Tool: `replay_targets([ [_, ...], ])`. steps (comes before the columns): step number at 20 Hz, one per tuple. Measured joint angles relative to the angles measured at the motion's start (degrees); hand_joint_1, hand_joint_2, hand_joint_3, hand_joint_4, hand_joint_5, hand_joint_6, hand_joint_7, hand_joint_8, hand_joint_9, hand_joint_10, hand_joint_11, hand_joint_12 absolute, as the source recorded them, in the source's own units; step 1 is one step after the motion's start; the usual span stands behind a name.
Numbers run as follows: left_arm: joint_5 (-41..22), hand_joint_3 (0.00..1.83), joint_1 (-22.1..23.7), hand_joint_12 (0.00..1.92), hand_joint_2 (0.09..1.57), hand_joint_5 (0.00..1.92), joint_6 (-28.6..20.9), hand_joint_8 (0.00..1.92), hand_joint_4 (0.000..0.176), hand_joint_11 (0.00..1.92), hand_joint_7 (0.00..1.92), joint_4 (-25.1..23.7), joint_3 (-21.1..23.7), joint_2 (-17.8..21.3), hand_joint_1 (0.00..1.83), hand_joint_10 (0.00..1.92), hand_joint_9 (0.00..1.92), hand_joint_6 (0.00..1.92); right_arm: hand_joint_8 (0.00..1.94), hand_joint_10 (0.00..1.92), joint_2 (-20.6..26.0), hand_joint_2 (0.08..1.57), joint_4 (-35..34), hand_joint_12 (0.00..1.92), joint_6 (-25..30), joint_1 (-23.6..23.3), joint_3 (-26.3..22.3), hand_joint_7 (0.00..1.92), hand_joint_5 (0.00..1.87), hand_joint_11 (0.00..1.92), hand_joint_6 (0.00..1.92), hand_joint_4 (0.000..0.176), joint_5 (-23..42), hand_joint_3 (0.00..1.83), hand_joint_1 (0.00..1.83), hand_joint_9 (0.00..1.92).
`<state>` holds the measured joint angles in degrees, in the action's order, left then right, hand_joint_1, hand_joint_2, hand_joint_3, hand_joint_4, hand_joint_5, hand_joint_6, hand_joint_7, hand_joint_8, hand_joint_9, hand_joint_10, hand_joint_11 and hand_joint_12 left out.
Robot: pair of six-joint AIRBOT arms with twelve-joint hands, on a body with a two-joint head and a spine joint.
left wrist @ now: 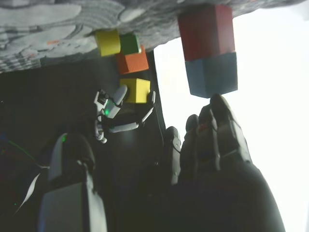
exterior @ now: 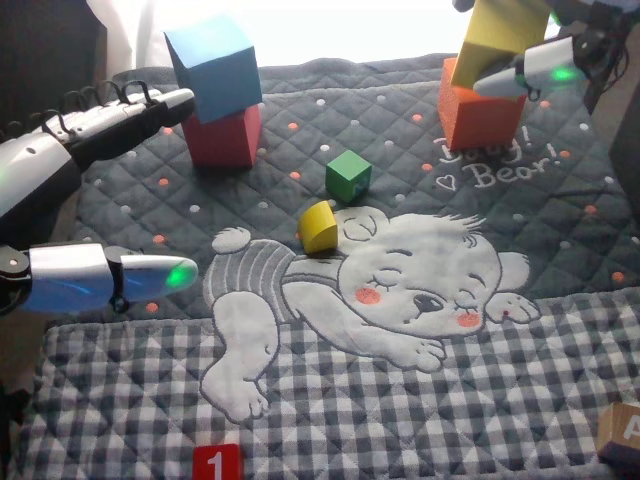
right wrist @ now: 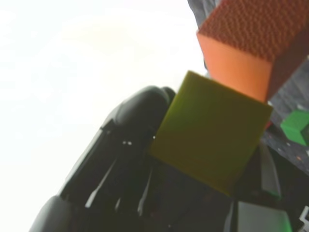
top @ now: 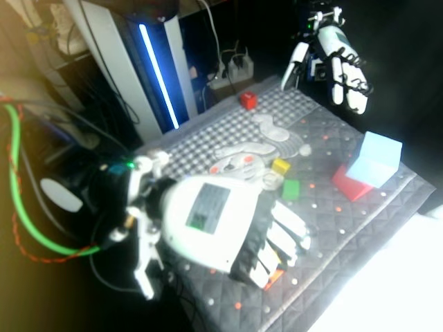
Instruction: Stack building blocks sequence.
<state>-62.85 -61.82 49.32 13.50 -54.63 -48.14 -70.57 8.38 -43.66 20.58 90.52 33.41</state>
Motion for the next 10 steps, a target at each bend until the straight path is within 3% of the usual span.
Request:
replay_targets([
  [1,-0.02,0.00,0.00,0.41,0.95,0.18,-0.28,0.00,0.106,0.00,0.09,0.07,-0.37,-0.35,0.74,0.00,0.07,0.01,0.75,1.15,-0.59,1.05,-0.11,1.66,-0.02,0.00,0.57,1.20,1.06,1.09,0.77,0.000,-0.46,0.00,1.27,1.20],
  [4,0.07,0.00,0.00,0.38,0.96,0.19,-0.52,0.00,0.103,0.00,0.10,0.00,-0.35,-0.46,0.71,0.00,0.07,0.00,0.76,1.13,-1.07,1.05,-0.02,1.62,0.00,0.00,0.94,1.21,1.05,0.95,0.77,0.000,-1.18,0.00,1.27,1.13],
  [7,0.00,0.00,0.00,0.45,0.97,0.18,-0.98,0.00,0.089,0.00,0.10,0.00,-0.48,-0.66,0.70,0.00,0.08,0.00,0.69,0.85,-1.36,1.07,-0.11,1.44,0.04,0.00,1.22,1.17,0.99,0.93,0.95,0.000,-1.57,0.00,1.25,1.12],
  [9,0.04,0.00,0.07,0.36,0.97,0.18,-1.09,0.00,0.099,0.00,0.10,-0.13,-0.59,-0.66,0.71,0.00,0.07,0.00,0.92,0.73,-1.38,1.11,-0.15,1.36,0.07,0.00,1.25,1.11,0.86,0.96,1.00,0.000,-1.62,0.00,1.26,1.18],
  [10,0.04,0.00,0.09,0.36,0.97,0.19,-1.11,0.00,0.101,0.00,0.11,-0.13,-0.59,-0.66,0.71,0.00,0.07,0.00,0.92,0.43,-1.38,1.08,-0.04,1.11,0.04,0.00,1.25,1.04,0.81,0.92,0.15,0.000,-1.62,0.00,1.36,1.16],
])
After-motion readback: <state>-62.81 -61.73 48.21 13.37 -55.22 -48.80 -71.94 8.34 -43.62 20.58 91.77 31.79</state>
